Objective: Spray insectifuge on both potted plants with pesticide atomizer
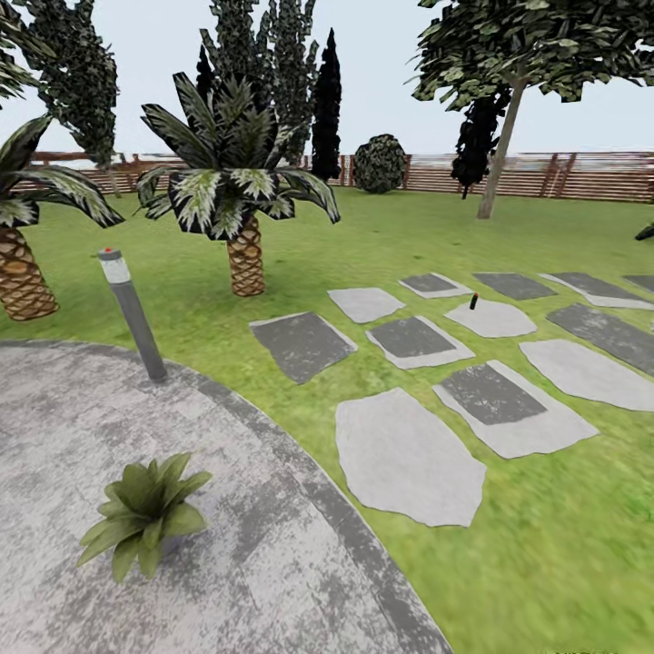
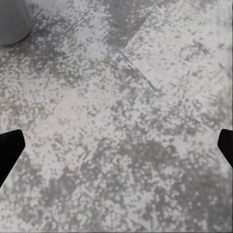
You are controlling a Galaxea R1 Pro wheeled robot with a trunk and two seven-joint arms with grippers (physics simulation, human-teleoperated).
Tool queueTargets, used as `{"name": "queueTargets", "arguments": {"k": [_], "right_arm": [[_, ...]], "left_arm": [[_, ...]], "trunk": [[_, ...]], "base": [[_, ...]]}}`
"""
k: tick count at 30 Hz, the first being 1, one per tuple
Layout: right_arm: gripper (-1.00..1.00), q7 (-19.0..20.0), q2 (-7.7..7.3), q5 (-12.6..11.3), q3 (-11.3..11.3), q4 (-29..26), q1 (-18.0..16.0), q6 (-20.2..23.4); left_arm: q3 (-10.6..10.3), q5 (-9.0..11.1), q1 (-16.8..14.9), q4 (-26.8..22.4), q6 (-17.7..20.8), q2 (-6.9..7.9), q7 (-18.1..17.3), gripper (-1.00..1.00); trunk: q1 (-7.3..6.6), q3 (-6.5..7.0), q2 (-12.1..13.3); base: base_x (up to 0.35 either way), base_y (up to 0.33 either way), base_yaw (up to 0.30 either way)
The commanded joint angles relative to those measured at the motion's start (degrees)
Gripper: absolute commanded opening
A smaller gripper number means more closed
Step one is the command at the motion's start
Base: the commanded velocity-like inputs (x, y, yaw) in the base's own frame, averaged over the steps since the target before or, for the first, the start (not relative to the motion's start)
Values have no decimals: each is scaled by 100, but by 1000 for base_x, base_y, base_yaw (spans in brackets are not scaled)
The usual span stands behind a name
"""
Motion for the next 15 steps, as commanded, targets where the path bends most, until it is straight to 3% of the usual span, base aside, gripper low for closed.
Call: {"name": "queueTargets", "arguments": {"k": [1,15], "right_arm": [[100,-2,1,-2,-1,6,-5,-18],[100,-2,1,-2,-1,6,-4,-18]], "left_arm": [[-4,-4,-1,1,-18,0,2,100],[-12,-5,-1,1,-17,-4,2,100]], "trunk": [[1,-8,-2],[1,-68,-2]], "base": [[216,-137,-266],[222,-195,-263]]}}
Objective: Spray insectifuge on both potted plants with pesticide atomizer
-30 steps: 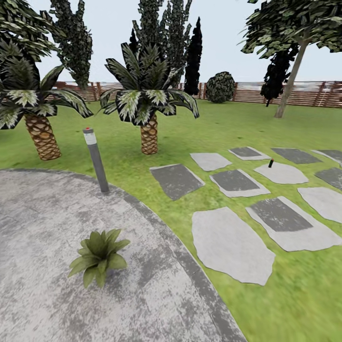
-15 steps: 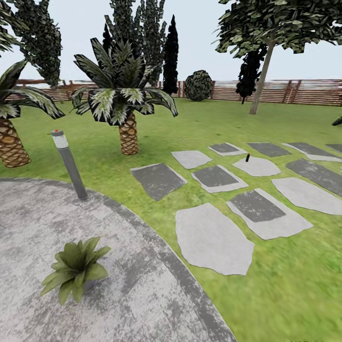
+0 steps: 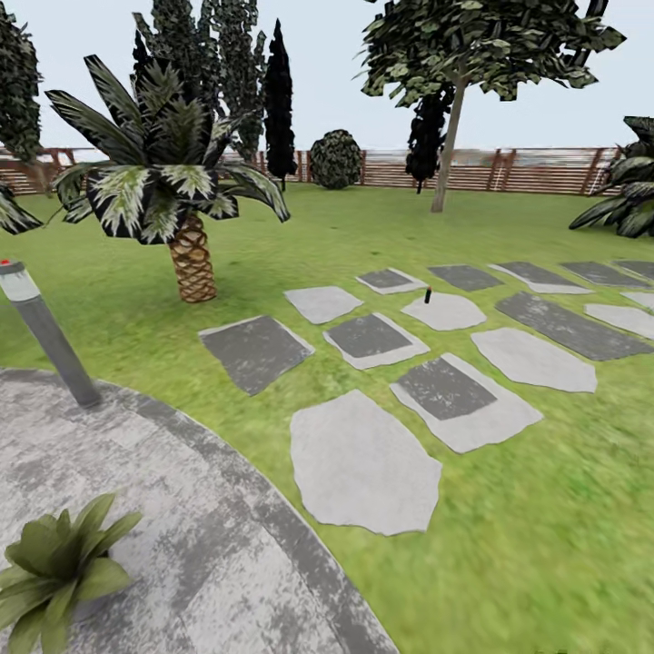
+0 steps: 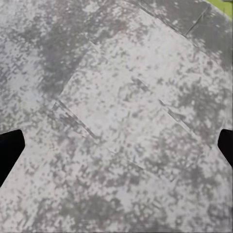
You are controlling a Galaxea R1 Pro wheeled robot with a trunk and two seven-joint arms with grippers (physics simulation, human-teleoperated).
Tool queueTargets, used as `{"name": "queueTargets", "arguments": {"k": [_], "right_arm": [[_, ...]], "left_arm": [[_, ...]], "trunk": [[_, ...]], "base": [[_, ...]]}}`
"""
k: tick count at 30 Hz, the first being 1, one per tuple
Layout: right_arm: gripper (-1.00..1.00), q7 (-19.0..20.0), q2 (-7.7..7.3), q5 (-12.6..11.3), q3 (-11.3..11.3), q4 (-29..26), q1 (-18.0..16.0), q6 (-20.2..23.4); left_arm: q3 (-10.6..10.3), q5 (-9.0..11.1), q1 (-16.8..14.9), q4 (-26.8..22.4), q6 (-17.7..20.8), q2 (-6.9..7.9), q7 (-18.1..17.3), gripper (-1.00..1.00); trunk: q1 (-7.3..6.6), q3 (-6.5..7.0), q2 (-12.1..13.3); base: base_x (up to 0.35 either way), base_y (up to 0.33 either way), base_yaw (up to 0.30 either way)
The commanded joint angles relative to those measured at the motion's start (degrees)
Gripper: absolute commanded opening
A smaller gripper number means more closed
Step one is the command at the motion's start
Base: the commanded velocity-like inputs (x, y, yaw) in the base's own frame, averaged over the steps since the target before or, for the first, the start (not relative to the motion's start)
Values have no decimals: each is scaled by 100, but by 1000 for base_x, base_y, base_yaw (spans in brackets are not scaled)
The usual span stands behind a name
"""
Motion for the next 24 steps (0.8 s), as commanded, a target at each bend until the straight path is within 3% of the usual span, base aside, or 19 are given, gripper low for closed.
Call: {"name": "queueTargets", "arguments": {"k": [1,17,24], "right_arm": [[100,-2,1,-2,-1,7,-5,-18],[100,-2,1,-2,-1,7,-3,-22],[100,3,4,2,11,4,-4,-15]], "left_arm": [[-3,-3,-1,1,-18,2,2,100],[-12,-3,-1,1,-9,-8,2,100],[-12,-3,-1,-6,-9,16,-3,100]], "trunk": [[1,-10,-2],[1,-86,-2],[1,-115,-2]], "base": [[189,-223,-262],[213,-222,-262],[287,-197,-89]]}}
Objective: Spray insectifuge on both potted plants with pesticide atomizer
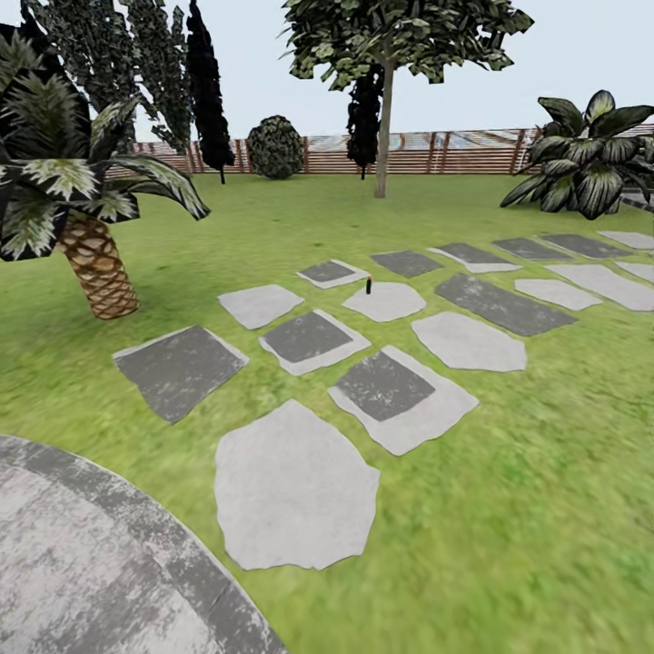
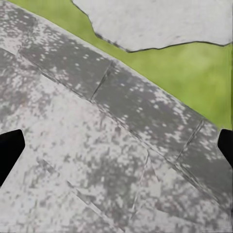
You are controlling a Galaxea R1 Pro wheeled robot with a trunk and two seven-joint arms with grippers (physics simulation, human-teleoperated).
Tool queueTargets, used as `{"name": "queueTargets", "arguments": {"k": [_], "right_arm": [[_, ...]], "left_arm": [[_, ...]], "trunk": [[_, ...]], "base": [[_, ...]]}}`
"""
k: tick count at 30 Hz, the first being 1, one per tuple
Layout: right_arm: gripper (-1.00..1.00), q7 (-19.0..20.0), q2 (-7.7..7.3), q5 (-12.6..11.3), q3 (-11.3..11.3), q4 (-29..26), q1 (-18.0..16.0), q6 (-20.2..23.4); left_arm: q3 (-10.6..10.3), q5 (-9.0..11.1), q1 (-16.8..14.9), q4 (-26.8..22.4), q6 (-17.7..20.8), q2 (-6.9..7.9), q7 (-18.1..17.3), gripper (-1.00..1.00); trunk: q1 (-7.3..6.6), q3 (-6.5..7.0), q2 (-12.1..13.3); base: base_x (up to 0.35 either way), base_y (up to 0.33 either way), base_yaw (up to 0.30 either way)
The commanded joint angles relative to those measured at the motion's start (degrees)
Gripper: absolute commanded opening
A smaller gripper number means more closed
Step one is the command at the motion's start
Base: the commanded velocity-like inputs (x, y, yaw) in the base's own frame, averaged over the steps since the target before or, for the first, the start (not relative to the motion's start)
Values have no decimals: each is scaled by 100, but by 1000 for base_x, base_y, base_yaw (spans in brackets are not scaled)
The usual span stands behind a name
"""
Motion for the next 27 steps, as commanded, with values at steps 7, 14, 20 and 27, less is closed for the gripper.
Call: {"name": "queueTargets", "arguments": {"k": [7,14,20,27], "right_arm": [[100,1,14,-3,8,8,-3,-15],[100,-7,15,3,-2,2,-3,-29],[100,-8,7,3,-10,7,-3,-25],[100,-8,6,-4,-13,8,-3,-22]], "left_arm": [[5,-3,-2,1,-18,22,6,100],[5,-3,-2,4,-18,14,6,100],[40,2,-2,9,-18,21,6,100],[35,0,-2,10,-18,29,5,100]], "trunk": [[2,-7,-2],[2,-7,-2],[2,-7,-2],[2,-7,-2]], "base": [[289,-195,-4],[289,-195,0],[289,-195,0],[289,-195,0]]}}
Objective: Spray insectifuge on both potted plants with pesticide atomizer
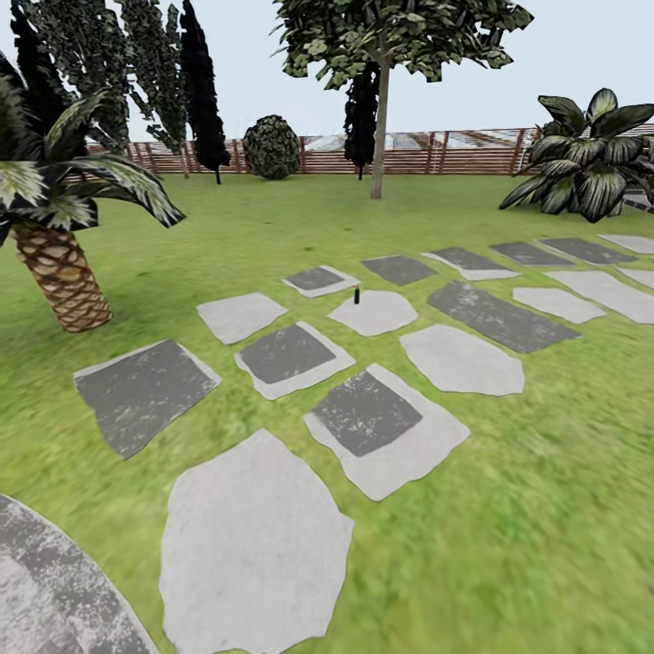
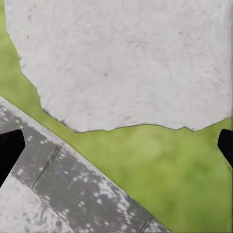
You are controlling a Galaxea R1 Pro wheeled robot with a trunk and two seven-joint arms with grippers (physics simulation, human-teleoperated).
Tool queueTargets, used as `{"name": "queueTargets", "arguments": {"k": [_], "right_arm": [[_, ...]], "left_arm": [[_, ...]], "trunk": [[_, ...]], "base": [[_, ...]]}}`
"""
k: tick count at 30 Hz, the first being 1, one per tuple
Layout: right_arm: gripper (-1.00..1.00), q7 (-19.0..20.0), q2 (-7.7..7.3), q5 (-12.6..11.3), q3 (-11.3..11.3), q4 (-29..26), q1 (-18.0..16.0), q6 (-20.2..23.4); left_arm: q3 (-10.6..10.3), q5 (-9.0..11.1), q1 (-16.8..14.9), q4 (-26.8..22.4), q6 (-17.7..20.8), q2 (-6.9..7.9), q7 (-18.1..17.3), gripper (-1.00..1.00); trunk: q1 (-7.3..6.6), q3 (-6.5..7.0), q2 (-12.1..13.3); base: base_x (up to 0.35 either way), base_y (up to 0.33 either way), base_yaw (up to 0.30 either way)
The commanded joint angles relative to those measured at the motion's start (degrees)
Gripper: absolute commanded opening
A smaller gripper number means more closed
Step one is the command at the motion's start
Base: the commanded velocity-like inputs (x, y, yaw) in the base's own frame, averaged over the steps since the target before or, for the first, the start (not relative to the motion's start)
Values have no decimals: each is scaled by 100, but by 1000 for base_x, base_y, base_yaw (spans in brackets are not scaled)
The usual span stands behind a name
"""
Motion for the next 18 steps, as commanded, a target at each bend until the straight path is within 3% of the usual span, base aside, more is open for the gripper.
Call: {"name": "queueTargets", "arguments": {"k": [1,18], "right_arm": [[100,-2,0,-3,0,5,-3,-17],[100,-2,0,5,-3,-3,-3,-22]], "left_arm": [[-3,-1,-2,3,-18,2,2,100],[12,2,-2,3,-21,4,2,100]], "trunk": [[2,-5,-2],[2,-5,-2]], "base": [[289,-195,0],[289,-193,0]]}}
